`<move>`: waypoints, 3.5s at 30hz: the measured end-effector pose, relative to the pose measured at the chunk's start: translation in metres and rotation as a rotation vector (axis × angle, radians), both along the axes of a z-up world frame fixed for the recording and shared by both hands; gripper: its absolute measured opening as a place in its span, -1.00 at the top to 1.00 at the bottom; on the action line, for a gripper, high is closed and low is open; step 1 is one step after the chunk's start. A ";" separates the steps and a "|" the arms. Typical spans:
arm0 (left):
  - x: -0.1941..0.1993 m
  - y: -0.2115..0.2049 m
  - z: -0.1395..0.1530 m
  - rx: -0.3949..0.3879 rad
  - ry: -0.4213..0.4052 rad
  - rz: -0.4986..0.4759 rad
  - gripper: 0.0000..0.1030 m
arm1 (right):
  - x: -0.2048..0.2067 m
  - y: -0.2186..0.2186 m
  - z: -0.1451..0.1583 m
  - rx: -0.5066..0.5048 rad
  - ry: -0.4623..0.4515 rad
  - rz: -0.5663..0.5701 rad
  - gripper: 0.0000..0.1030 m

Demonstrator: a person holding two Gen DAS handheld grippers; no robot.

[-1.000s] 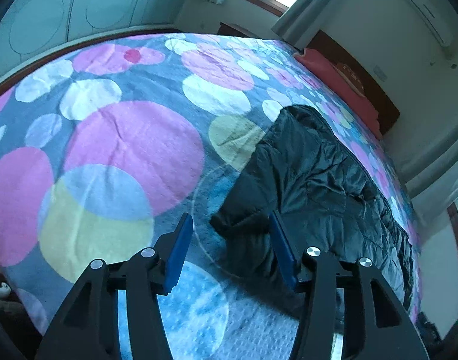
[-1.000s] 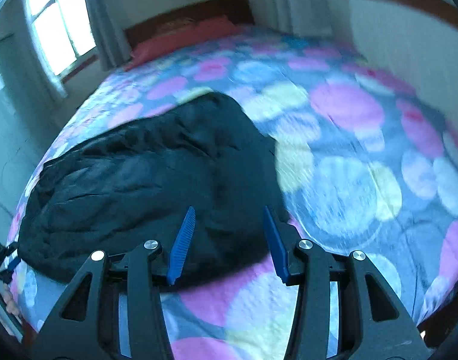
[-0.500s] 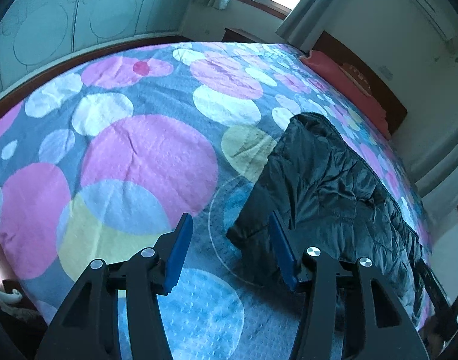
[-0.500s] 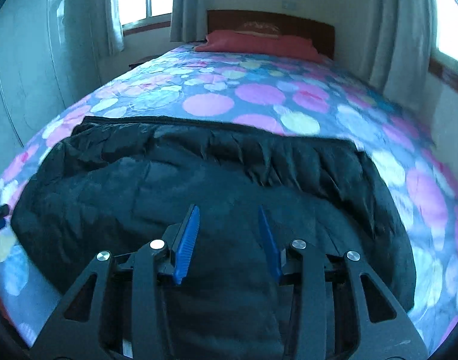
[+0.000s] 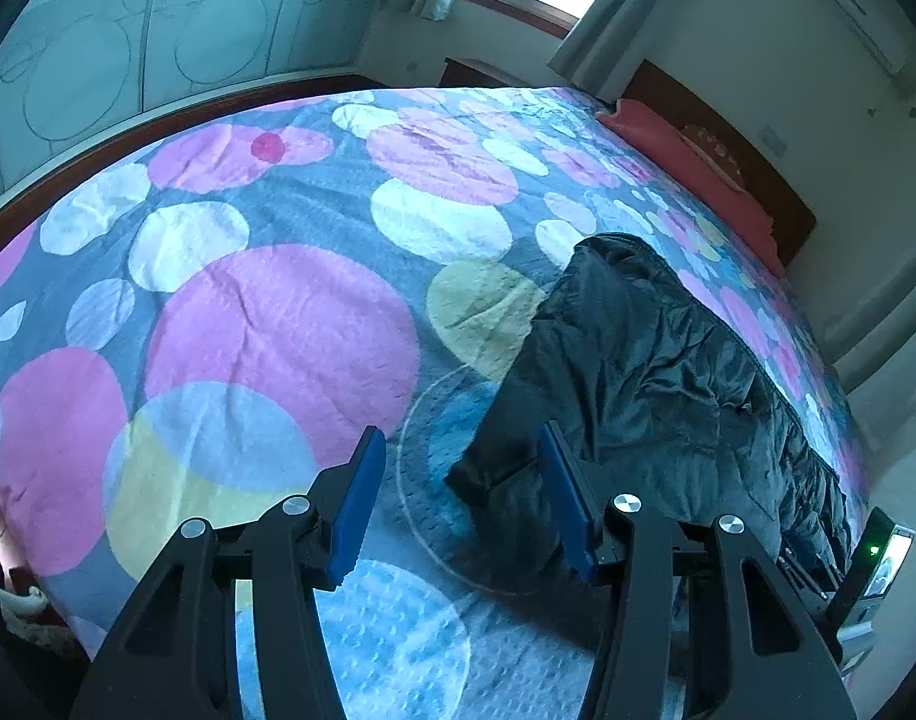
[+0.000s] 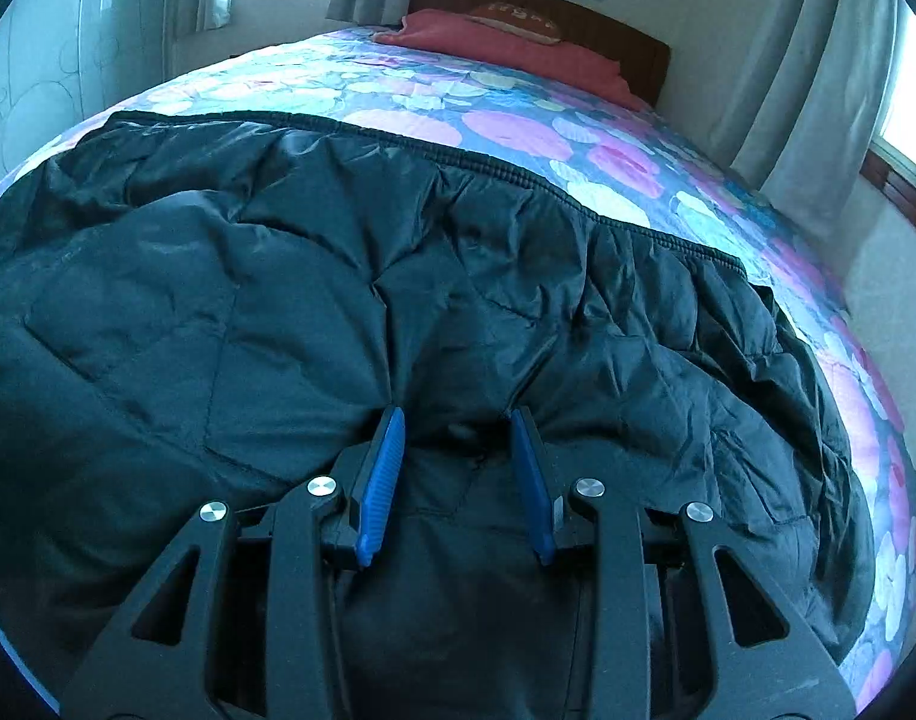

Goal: Fold large clothes

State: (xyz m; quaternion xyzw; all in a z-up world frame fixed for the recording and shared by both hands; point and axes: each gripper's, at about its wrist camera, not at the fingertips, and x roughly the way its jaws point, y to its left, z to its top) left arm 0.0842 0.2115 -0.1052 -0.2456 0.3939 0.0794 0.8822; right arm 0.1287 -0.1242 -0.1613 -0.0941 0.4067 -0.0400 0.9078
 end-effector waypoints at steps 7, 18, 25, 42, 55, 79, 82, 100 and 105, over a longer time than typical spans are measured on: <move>0.024 -0.009 0.009 -0.068 -0.033 -0.073 -0.20 | -0.001 -0.002 -0.002 0.010 -0.006 -0.001 0.30; 0.117 -0.007 -0.038 -0.259 0.129 -0.354 -0.31 | -0.003 -0.005 -0.003 0.019 -0.017 0.002 0.30; 0.142 -0.009 -0.067 -0.446 0.190 -0.450 -0.31 | -0.003 -0.005 -0.003 0.021 -0.017 0.002 0.30; 0.120 -0.075 0.017 -0.197 0.045 -0.544 0.59 | 0.000 -0.003 -0.001 0.052 -0.017 0.002 0.30; 0.088 -0.234 0.117 0.038 -0.090 -0.709 0.59 | -0.032 -0.090 0.049 0.195 -0.132 -0.139 0.05; 0.077 -0.443 0.012 0.094 0.029 -0.874 0.56 | -0.103 -0.238 0.038 0.161 -0.089 -0.458 -0.02; 0.074 -0.446 0.014 0.111 0.024 -0.875 0.54 | -0.103 -0.242 0.037 0.159 -0.088 -0.456 -0.02; 0.025 -0.374 0.099 0.069 -0.232 -0.849 -0.38 | -0.114 -0.233 0.075 0.168 -0.154 -0.435 -0.04; 0.042 -0.318 0.092 0.196 -0.264 -0.676 -0.46 | -0.100 -0.209 0.108 0.224 -0.214 -0.360 -0.05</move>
